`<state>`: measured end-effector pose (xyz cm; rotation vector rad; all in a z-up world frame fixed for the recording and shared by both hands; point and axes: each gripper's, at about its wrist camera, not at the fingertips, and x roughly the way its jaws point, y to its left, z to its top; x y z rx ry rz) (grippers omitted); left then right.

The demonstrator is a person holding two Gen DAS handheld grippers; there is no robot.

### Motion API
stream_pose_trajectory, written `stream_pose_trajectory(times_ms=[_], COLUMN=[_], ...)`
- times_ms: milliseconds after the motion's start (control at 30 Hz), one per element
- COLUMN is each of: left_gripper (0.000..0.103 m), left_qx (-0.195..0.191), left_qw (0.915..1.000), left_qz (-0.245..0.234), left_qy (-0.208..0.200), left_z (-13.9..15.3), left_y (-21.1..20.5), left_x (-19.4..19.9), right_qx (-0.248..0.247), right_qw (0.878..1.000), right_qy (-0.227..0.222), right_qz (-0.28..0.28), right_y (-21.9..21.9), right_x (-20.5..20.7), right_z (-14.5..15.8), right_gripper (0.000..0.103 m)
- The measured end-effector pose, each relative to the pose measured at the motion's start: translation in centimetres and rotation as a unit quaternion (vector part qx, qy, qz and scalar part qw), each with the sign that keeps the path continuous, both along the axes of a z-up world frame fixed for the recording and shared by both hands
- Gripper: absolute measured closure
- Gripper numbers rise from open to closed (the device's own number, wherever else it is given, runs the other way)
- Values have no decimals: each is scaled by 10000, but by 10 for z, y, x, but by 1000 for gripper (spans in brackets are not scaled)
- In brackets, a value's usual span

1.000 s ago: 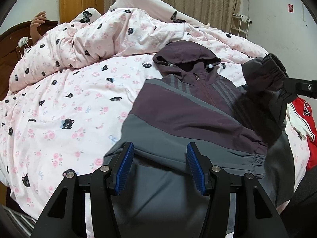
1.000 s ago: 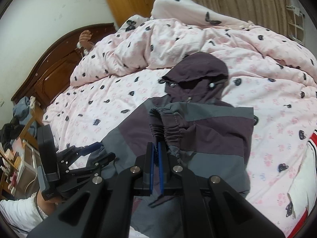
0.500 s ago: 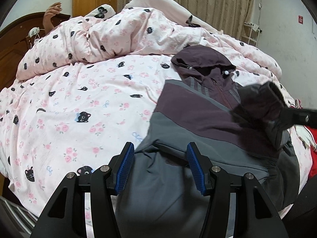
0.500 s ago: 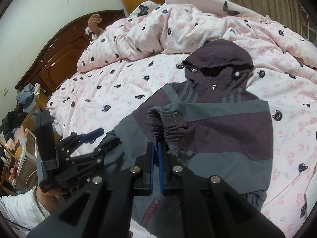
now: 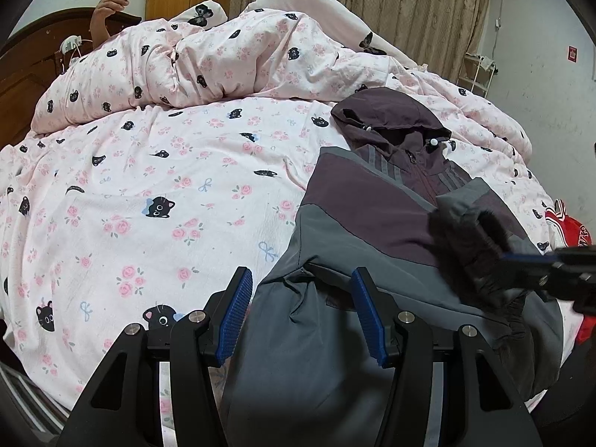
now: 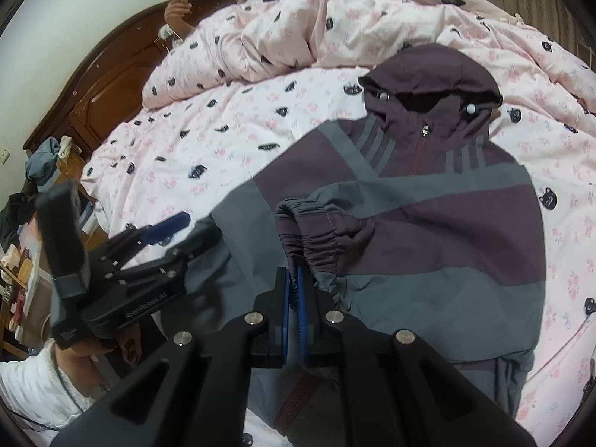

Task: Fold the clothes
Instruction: 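Lower the cuff onto the folded sleeve and open the right gripper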

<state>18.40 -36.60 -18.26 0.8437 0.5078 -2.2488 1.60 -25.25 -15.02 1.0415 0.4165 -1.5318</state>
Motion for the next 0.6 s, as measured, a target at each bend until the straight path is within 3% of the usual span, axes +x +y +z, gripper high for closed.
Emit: stream_pose_trajectory(times_ms=[167,400,500,600], left_gripper=[53,53,53,53], left_qx=[-2,-27,-57,-87], left_qw=[10000,10000,10000,10000], left_qz=[21,55,21,-13], left_qy=[17,18,24,31], left_z=[-1,0,3,5], left_y=[0,0,1,2], left_x=[1,1,-1,-3], right_qx=[118,73,-84,-369], right_qw=[9999,9982,9967,9963], right_qy=[-85,-286,-361,-332], right_qz=[7,529,727,703], right_y=[-5,-6,5,20], right_x=[3,25,31,27], right_z=[-14,-18,-14,-3], right_gripper=[93,91,77,74])
